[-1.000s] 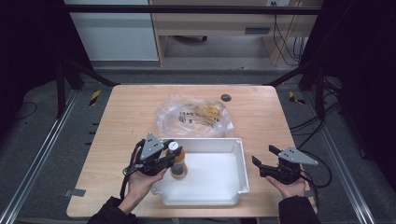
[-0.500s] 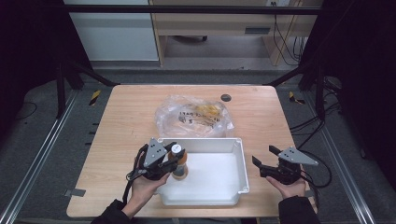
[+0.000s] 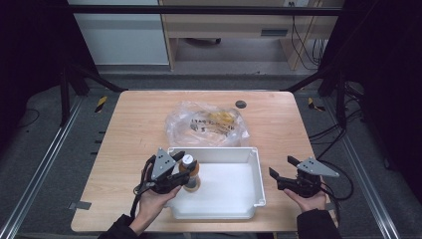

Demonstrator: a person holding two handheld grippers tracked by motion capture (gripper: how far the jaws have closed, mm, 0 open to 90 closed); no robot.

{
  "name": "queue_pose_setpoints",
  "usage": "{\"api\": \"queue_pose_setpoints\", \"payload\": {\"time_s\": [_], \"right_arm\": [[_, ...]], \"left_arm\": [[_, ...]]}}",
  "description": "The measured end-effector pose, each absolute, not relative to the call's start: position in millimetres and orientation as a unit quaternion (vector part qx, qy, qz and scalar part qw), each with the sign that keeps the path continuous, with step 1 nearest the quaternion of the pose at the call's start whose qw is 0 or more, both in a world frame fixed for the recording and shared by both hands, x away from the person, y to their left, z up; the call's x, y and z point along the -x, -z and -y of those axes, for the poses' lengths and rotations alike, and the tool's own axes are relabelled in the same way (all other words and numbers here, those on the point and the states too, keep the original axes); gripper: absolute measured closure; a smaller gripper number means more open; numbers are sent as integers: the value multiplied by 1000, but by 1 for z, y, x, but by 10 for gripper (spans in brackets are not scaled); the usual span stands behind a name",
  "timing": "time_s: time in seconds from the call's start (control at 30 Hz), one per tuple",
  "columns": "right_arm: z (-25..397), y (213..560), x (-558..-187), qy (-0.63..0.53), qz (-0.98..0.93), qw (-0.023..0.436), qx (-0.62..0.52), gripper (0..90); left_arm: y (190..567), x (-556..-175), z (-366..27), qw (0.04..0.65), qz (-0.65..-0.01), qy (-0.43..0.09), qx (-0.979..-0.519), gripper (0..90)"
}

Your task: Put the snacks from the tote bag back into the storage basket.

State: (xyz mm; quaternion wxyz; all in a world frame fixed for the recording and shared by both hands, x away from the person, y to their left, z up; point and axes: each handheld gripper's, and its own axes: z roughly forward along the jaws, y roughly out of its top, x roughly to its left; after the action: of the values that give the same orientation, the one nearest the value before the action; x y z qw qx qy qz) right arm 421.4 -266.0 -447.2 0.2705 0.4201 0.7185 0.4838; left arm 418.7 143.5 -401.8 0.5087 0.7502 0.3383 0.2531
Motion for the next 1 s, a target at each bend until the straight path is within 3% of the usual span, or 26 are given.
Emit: {"api": "queue_pose_setpoints", "payload": {"time_s": [0.4, 1.0], "right_arm": [[269, 448, -420, -483, -715, 271, -427, 175], [271, 448, -419, -476, -717, 276, -428, 159]], "left_arm": [[396, -415, -164, 531, -329, -229, -747, 231], [412, -419, -215, 514, -364, -247, -737, 212]]}}
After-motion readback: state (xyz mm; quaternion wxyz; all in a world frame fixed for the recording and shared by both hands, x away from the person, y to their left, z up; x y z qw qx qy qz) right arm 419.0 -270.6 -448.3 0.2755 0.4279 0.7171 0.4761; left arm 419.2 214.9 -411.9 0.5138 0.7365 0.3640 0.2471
